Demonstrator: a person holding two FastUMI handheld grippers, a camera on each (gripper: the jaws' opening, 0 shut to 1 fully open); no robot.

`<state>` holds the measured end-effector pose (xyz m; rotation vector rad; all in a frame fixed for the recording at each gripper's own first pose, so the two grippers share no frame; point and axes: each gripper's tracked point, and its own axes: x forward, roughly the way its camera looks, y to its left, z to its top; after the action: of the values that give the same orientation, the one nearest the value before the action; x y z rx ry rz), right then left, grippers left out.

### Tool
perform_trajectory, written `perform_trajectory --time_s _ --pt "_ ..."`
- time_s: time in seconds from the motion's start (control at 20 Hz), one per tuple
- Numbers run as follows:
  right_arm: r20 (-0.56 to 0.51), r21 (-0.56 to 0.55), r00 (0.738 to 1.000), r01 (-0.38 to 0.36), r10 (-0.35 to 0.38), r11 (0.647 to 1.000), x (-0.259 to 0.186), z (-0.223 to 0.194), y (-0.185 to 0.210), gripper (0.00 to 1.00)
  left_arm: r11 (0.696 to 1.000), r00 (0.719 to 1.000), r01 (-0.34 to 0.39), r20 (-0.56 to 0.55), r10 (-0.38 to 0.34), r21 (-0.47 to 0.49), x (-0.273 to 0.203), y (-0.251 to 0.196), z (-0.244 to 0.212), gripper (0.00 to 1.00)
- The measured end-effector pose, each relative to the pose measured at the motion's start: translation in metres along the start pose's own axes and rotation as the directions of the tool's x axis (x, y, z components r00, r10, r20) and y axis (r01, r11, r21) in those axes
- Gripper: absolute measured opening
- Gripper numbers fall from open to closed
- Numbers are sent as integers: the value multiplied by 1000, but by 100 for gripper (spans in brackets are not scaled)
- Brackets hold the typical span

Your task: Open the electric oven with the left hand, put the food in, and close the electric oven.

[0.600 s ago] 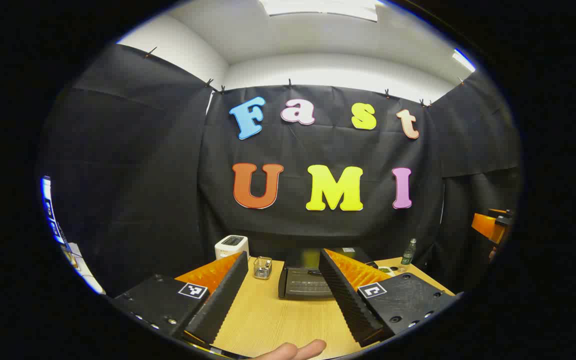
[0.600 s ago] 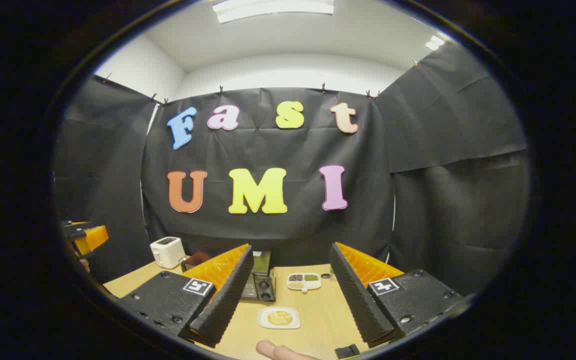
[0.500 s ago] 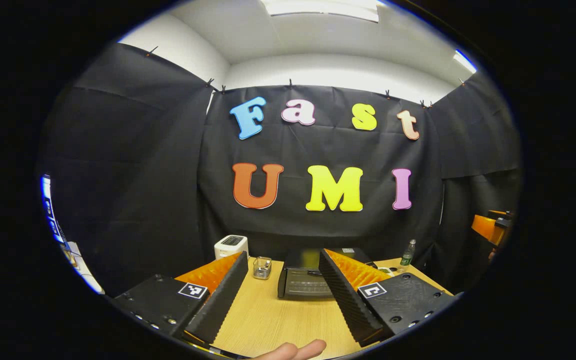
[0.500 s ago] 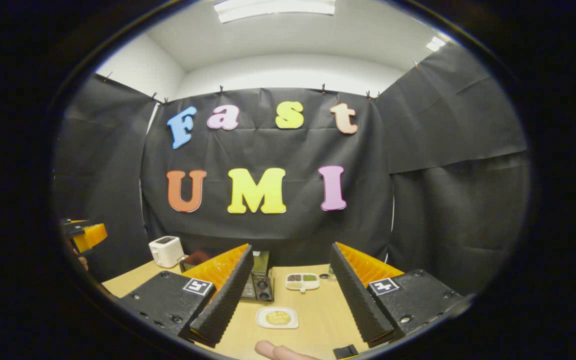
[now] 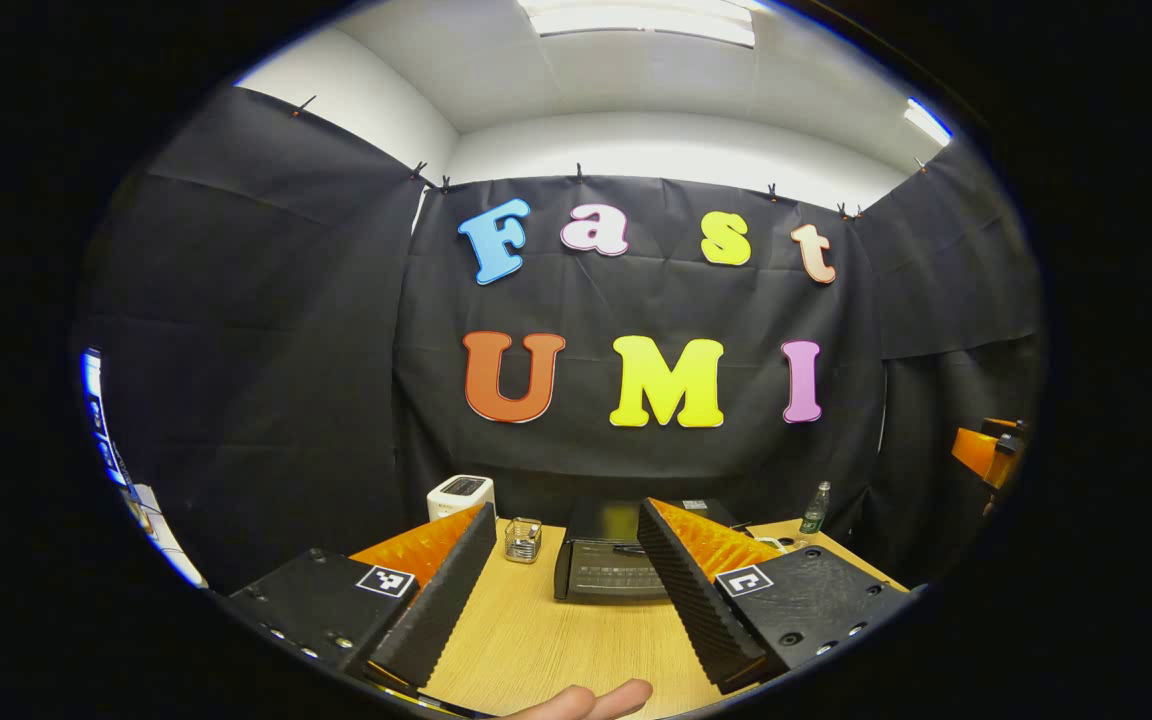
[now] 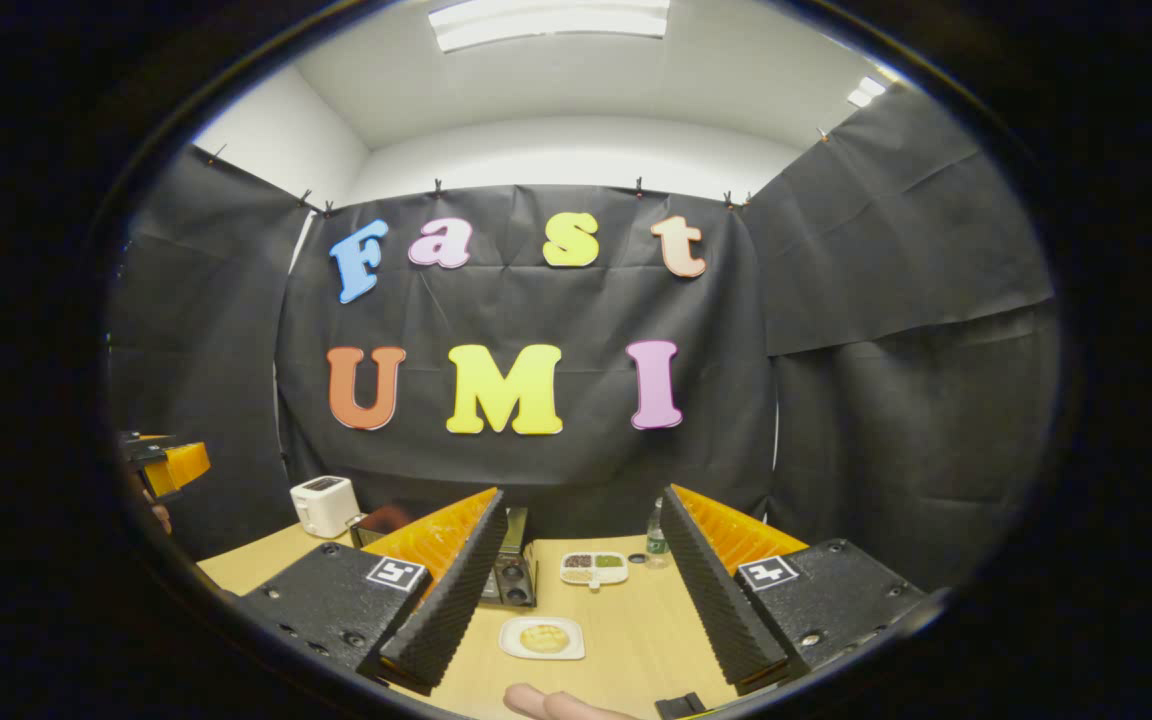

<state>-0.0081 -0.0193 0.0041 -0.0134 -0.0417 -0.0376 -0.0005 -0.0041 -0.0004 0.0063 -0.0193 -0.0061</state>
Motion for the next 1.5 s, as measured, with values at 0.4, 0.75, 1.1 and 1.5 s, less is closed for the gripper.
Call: perform_trajectory --time_s 0.4,0.75,1.1,1.5 --pt "15 2 1000 18 -18 1000 7 2 -18 95 1000 1000 6 -5 -6 6 23 -15 -3 93" --pt "18 12 1000 10 -10 1000 33 -2 -26 95 998 997 65 -35 -65 -5 73 -53 -20 94" --pt "6 23 1000 -15 15 1000 60 -15 -31 95 992 987 126 -101 -127 -14 141 -97 -67 93" --pt "-7 41 1000 -13 13 999 72 -32 -47 95 987 955 163 -254 -155 10 216 -130 -148 94"
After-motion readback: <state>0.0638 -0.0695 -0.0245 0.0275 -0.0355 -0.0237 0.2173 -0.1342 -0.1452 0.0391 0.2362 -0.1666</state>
